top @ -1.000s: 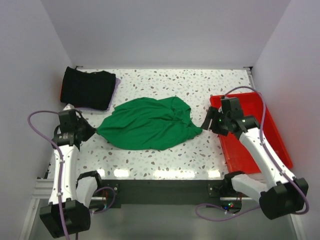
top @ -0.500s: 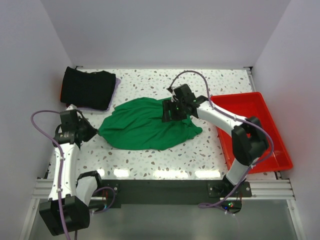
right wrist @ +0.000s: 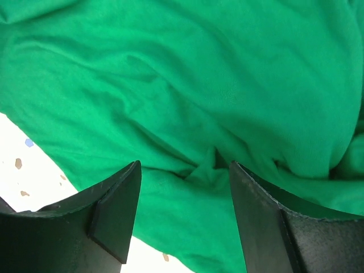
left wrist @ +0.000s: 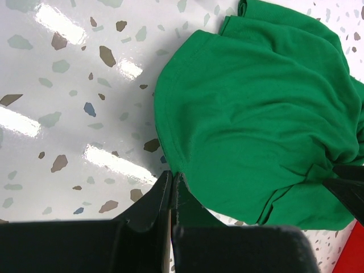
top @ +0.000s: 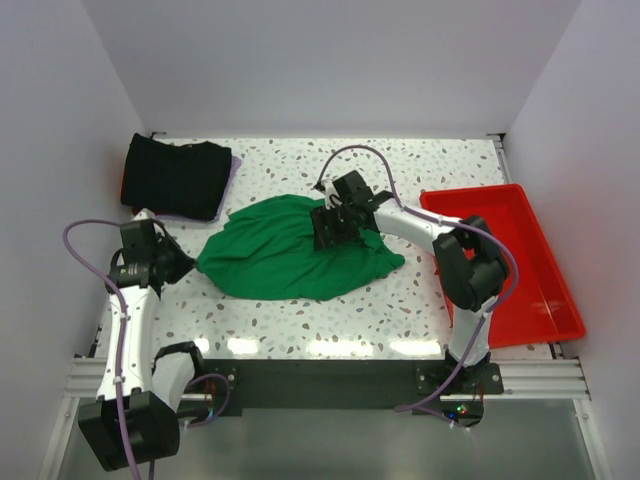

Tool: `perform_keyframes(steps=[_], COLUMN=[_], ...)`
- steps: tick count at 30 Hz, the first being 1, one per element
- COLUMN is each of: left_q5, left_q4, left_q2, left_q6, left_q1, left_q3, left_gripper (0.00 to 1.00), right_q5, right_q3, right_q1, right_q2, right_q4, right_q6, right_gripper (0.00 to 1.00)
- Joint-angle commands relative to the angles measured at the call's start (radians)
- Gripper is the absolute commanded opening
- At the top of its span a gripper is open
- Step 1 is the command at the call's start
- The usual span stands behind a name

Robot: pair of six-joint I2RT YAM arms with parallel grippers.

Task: Fold and stack the t-shirts
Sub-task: Flatten the tshirt out

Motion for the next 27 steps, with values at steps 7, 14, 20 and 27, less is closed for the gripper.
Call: perform_keyframes(steps=[7, 14, 20, 27], left_q5=[0.024, 0.02, 0.023, 0.031], left_q4=[0.022, 0.014, 0.014, 0.014], left_q2=[-0.002, -0.009, -0.014, -0.009], left_q6=[0.026, 0.029, 0.028, 0.028], left_q1=[-0.002, -0.002, 0.0, 0.0], left_q3=[-0.007, -0.008, -0.021, -0.016], left_gripper=[0.0, 0.0, 0.0, 0.0], right_q5=[-0.004, 0.015, 0.05, 0.062], right_q3=[0.04, 0.059, -0.006, -0.018], right_q1=[0.003, 0.011, 0.016, 0.016], right_q2=[0.027, 0.059, 0.012, 0.007], right_q4=[0.059, -0.001, -0.004, -0.015], right_q6=[-0.072, -0.098, -0.11, -0.113], right_gripper=[0.66, 0.6, 0.55, 0.41])
